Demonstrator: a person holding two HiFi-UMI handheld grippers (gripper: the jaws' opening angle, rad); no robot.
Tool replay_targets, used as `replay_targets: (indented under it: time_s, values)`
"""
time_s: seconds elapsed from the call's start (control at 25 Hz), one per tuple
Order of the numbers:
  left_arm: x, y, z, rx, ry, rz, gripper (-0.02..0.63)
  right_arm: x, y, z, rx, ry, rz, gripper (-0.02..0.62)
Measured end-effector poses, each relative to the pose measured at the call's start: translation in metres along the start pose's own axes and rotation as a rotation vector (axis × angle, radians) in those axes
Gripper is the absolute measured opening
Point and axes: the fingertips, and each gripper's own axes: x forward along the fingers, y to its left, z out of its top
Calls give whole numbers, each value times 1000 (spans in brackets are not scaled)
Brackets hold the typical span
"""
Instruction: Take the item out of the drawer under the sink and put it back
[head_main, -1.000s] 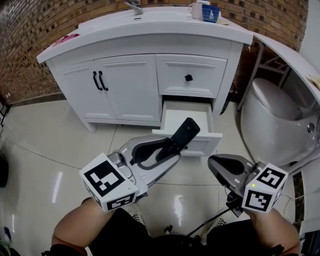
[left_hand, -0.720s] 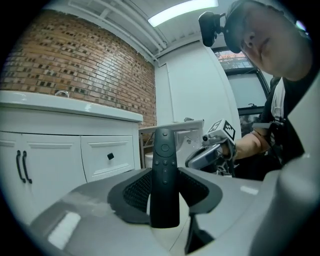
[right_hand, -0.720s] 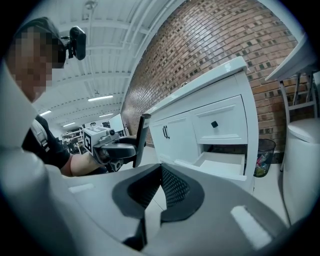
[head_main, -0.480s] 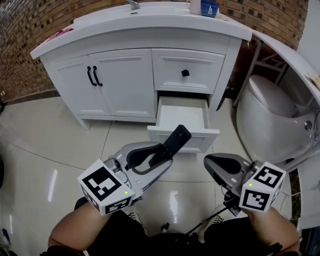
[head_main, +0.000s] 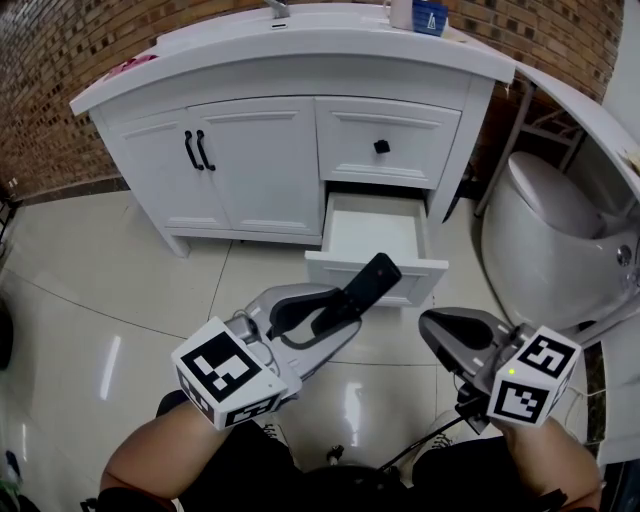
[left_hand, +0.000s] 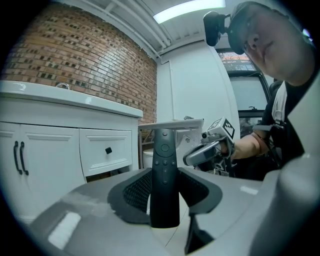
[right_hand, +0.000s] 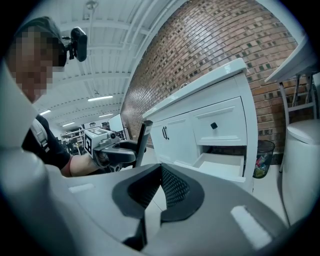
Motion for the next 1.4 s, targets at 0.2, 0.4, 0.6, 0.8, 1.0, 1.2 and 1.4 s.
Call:
replay_targets:
  time_s: [0.2, 0.4, 0.6, 0.8, 1.0, 1.2, 1.4]
  values:
    - [1, 2, 0, -22, -12, 3, 169, -1, 1, -1, 2, 5, -1, 3]
    - [2, 2, -4, -28, 0, -4, 169, 0, 1, -1, 0, 9, 2, 3]
    - [2, 2, -5, -31, 8, -5, 169, 2, 2, -3, 2, 16, 4, 3]
    - [2, 2, -4, -32, 3, -6, 169, 3, 2, -4, 1, 21, 7, 3]
    - [4, 11, -6, 30, 29, 37, 169, 4, 4, -2, -2, 11, 11, 3]
    - [7, 20, -2, 63, 48, 75, 168, 4, 8, -1, -5, 16, 25, 3]
    - [10, 28, 3, 98, 63, 105, 167, 5, 7, -3, -3, 22, 30, 3]
